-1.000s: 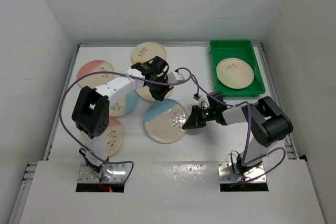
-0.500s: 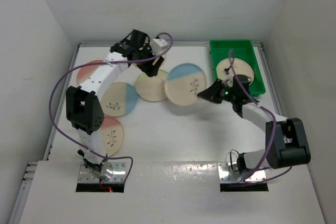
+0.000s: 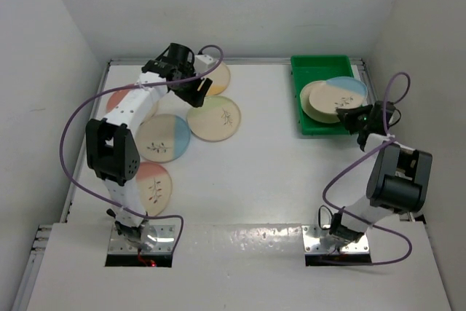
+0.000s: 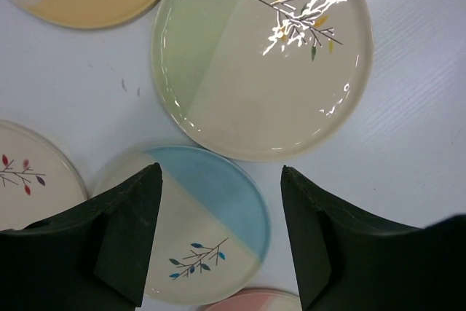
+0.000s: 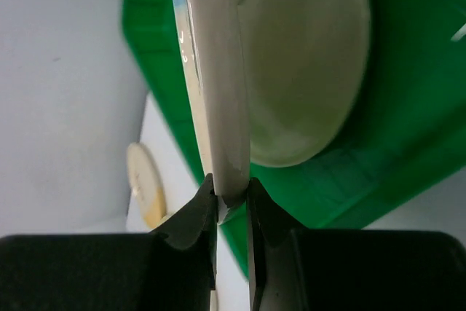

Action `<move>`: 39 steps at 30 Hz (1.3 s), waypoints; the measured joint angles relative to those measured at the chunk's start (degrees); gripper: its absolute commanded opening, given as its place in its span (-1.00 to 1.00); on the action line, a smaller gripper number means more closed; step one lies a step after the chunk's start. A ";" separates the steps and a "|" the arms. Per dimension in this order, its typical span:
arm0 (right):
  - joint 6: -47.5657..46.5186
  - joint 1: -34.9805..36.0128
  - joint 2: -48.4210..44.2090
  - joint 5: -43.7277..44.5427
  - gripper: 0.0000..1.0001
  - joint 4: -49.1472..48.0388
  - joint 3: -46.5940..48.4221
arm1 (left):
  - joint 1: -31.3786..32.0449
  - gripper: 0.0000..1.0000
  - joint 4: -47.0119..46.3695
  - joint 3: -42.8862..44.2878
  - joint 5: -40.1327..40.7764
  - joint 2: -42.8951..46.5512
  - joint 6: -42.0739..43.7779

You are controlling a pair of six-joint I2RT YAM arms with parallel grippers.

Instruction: Place the plates into the plastic bin on the countertop

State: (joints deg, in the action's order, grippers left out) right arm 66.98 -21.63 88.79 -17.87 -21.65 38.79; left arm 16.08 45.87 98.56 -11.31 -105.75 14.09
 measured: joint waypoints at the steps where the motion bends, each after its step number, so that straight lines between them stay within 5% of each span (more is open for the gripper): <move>1: 0.02 -0.02 1.27 0.98 -1.00 0.42 0.31 | 0.00 0.37 0.00 -0.22 0.11 0.00 0.00; 9: -1.20 1.64 7.52 1.38 -1.00 4.66 4.96 | -0.85 0.37 0.09 -1.05 0.68 -2.69 0.00; 17: -2.91 2.43 11.67 0.26 -0.33 7.65 8.41 | -1.60 0.37 0.17 -1.25 0.79 -6.40 0.00; 31: -13.22 3.72 13.92 4.94 -0.10 22.97 19.34 | -2.84 0.37 -0.02 6.47 0.76 -19.96 -1.75; 39: -22.93 11.30 10.19 11.89 -0.04 31.89 21.09 | -5.38 0.37 -2.60 13.27 2.23 -27.98 -5.29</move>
State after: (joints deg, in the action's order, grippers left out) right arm 44.05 -10.33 98.98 -5.98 10.24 59.88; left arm 10.70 43.27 111.83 -9.08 -133.73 8.80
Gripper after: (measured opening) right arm 0.478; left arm 0.685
